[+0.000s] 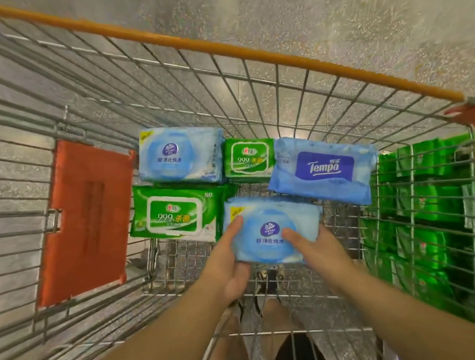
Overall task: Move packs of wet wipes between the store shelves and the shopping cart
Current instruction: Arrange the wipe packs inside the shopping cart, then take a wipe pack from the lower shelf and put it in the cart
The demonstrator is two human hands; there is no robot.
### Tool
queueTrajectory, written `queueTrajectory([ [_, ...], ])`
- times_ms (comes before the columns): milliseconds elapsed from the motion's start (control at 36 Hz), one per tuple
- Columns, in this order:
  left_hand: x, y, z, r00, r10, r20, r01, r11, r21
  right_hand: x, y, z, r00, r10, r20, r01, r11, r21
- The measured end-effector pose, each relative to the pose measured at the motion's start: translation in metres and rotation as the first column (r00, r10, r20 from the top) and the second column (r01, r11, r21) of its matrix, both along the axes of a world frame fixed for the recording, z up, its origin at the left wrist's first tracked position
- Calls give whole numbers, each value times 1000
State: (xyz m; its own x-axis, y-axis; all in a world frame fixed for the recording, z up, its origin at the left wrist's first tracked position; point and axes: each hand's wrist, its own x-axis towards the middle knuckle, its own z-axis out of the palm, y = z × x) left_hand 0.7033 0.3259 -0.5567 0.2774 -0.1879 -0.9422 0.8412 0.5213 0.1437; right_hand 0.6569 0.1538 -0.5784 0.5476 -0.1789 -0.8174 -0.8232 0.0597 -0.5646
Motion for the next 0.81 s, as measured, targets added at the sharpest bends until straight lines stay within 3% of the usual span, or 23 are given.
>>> queueTrajectory([
  [167,13,1,-3,987,157,-20,-156,987,39,16,9,-2,999,-23,44,28,993,-114],
  [278,6,10,-8,973,223,-55,-211,964,164,16,8,-5,998,-65,26,68,993,-94],
  [361,11,11,-7,974,226,-15,-221,964,145,13,6,-2,998,-63,22,65,996,-60],
  [472,20,9,-7,972,232,31,-234,964,131,18,5,-2,982,172,81,-145,953,-267],
  [556,19,6,-8,971,239,15,-238,960,149,32,5,-1,909,414,42,-354,823,-443],
  [611,18,5,-9,969,248,7,-246,955,168,37,4,-2,873,487,-23,-431,749,-504],
  [722,16,1,-5,968,251,10,-247,947,205,33,1,-1,915,403,-22,-362,796,-485],
  [806,13,-1,0,975,220,-24,-208,947,243,31,-2,5,954,299,34,-266,890,-371],
])
